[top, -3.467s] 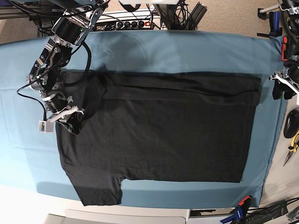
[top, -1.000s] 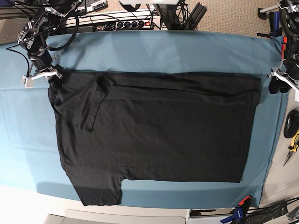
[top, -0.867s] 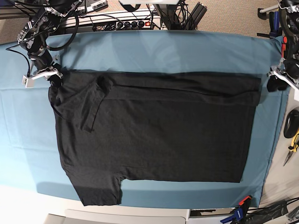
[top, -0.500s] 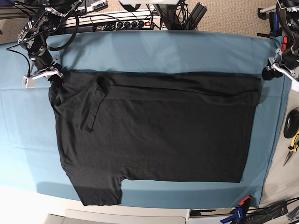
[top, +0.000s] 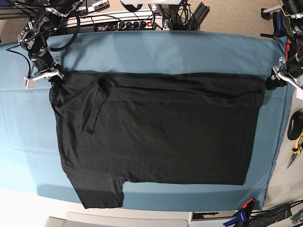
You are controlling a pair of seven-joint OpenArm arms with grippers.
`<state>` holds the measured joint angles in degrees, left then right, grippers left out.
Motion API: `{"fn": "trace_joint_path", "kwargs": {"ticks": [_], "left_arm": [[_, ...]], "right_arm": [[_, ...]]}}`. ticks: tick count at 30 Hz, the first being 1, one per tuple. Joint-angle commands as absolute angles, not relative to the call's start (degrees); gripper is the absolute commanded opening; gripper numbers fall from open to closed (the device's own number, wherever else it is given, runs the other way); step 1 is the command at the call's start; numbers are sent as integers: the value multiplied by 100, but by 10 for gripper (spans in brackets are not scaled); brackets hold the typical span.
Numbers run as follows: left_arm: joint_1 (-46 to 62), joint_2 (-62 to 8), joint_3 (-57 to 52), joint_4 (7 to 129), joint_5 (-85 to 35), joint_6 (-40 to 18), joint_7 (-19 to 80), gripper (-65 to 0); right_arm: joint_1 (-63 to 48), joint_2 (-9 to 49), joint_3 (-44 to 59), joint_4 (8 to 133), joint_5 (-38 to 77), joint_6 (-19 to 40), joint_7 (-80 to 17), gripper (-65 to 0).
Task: Fold the T-shirt properly
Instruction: 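Grasp the folded edge corners again with both grippers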
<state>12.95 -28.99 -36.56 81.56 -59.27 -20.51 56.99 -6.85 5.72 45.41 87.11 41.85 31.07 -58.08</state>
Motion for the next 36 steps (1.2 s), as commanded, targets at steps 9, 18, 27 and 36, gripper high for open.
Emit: {"fn": "trace_joint_path", "kwargs": {"ticks": [9, 18, 27, 36], "left_arm": [[1251, -2659, -3693, 8235, -6311, -2211, 5680, -354], [1251, -2650, -3688, 8235, -6436, -2257, 5675, -365], [1251, -2652, -3688, 8235, -6320, -2259, 5546, -650], [1236, -2648, -3688, 8235, -6265, -2425, 5507, -650]], "right_arm": [[-652, 666, 4547, 8805, 4239, 3166, -5743, -650], [-650, 666, 4547, 8805, 4239, 3168, -5741, -650], [-648, 666, 4547, 8805, 4239, 3168, -5690, -650], [-633, 666, 4543, 8805, 4244, 3435, -5697, -650]]}}
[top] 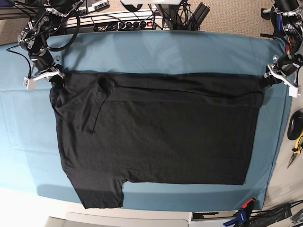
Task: Fold the T-shirt properly
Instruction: 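Grasp the folded edge corners again with both grippers, then pull the folded edge back toward the arms with both grippers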
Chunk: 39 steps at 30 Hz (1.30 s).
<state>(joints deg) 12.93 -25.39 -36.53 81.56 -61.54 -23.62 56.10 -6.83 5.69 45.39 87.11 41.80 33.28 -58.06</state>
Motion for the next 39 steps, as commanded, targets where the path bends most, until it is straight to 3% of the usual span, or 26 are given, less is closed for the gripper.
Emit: {"fn": "trace_joint_path", "kwargs": {"ticks": [1, 16, 27, 39], "left_arm": [[1234, -2650, -3688, 8235, -6267, -2473, 5505, -650], [1288, -2685, -3688, 8235, -6265, -2554, 5537, -650], [1649, -2825, -3688, 8237, -6438, -2556, 5623, -650], [2211, -2906, -3695, 8263, -6683, -2563, 5752, -650]], "right_arm": [[-626, 666, 4541, 8805, 4239, 3457, -5697, -650], [-624, 683, 4541, 8805, 4261, 3472, -5898, -650], [-923, 1479, 4532, 8805, 4351, 3468, -6158, -650], [-1439, 1546, 4532, 8805, 4571, 3465, -6305, -650]]}}
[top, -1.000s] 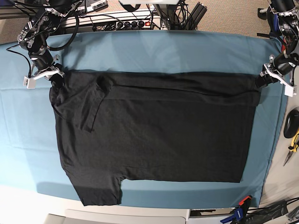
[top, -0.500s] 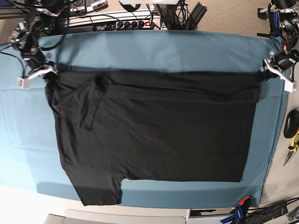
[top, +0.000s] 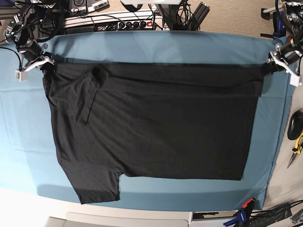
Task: Fold the T-shirt properly
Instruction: 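Pull the folded edge back toward the arms with both grippers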
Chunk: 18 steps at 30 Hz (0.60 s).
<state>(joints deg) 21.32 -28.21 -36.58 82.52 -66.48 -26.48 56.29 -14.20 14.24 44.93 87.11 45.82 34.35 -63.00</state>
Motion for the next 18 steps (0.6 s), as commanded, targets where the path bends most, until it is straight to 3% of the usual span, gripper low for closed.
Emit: {"fn": "trace_joint_path", "kwargs": {"ticks": [1, 18], "left_arm": [[2272, -2908, -3695, 8267, -6698, -2609, 5763, -650], [3369, -2856, -3894, 8901, -6993, -2735, 5876, -650]], "right_arm": [[-1479, 1555, 4532, 8805, 4576, 3465, -6316, -650], [-2359, 1796, 4547, 8807, 4930, 3468, -6508, -650]]}}
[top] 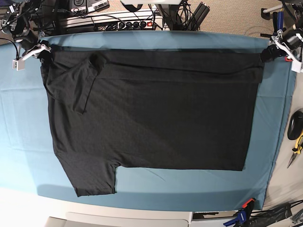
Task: Fold the T-shirt properly
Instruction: 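Pull the folded edge back toward the arms with both grippers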
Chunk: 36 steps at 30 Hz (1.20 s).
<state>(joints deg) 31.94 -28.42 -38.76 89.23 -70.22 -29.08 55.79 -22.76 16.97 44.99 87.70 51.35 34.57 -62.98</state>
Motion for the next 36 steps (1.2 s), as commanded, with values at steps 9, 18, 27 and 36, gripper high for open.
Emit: {"fn": "trace_joint_path", "kwargs": {"ticks": [9, 18, 27, 36], "left_arm": [[3660, -2858, -3894, 8901, -7124, -2840, 5964, -650], [3903, -2862, -3894, 8906, -7260, -2864, 5996, -650], [3903, -2858, -3894, 8906, -7332, -2989, 6001, -650], [3710, -2860, -3894, 8912, -7332, -2991, 6003, -650]], "right_arm": [[-2576, 1802, 4547, 8807, 5011, 3470, -6582, -650], [-2571, 2241, 4547, 8807, 4993, 3470, -6587, -650], [-2571, 2346, 4547, 8807, 5009, 3470, -6587, -650], [-2574, 2228, 4547, 8807, 5013, 3468, -6619, -650]]}}
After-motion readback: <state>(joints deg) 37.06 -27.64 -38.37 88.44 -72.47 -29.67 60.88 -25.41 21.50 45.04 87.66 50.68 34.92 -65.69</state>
